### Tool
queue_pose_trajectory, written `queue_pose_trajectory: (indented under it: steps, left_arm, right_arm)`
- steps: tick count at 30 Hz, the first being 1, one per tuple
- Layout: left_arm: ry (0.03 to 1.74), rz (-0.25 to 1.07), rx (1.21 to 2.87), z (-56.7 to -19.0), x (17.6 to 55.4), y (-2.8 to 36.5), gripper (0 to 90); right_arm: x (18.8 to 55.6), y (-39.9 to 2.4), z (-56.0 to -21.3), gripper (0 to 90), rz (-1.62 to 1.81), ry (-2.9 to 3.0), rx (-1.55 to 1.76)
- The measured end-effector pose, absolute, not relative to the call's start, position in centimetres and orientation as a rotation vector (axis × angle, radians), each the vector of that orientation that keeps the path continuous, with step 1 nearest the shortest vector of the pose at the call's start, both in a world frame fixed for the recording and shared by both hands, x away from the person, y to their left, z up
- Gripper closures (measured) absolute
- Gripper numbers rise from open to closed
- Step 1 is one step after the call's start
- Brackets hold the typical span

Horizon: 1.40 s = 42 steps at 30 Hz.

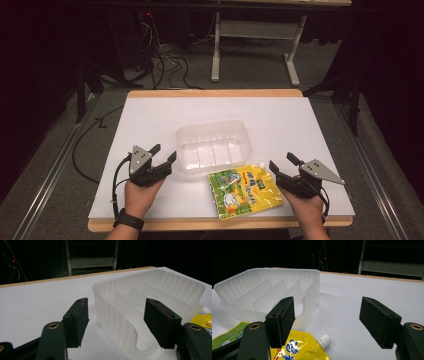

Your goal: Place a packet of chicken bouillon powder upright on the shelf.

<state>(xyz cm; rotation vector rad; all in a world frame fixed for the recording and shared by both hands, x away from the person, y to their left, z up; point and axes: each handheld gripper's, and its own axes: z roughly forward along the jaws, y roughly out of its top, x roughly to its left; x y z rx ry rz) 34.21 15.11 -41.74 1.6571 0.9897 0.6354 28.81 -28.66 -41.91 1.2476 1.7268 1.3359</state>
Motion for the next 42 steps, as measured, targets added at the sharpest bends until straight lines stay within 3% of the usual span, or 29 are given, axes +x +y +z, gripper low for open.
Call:
queue_pose_trajectory:
  steps: [12,15,16,18,26,42]
  left_arm:
    - [0.988,0.625,1.681,-41.9,34.0,15.0,40.1]
    - [0.997,0.625,1.637,-41.5,33.6,15.5,67.4]
    - [1.032,0.686,1.649,-41.6,33.5,15.7,78.9]
    - [1.102,0.706,1.684,-42.3,34.0,15.8,90.0]
    - [1.246,0.643,1.830,-46.1,39.7,12.9,90.0]
    - [1.201,0.590,1.866,-45.9,42.7,7.0,90.0]
  right_arm:
    - [28.9,-29.5,-42.1,29.9,1.321,1.719,1.278]
    - [28.9,-29.5,-42.2,30.6,1.323,1.720,1.282]
    - [28.8,-29.5,-42.2,30.8,1.320,1.720,1.283]
    - [28.8,-29.5,-42.2,31.3,1.321,1.722,1.285]
    - [28.8,-29.3,-42.4,33.4,1.314,1.736,1.290]
    - [28.8,-30.2,-43.5,44.6,1.305,1.804,1.370]
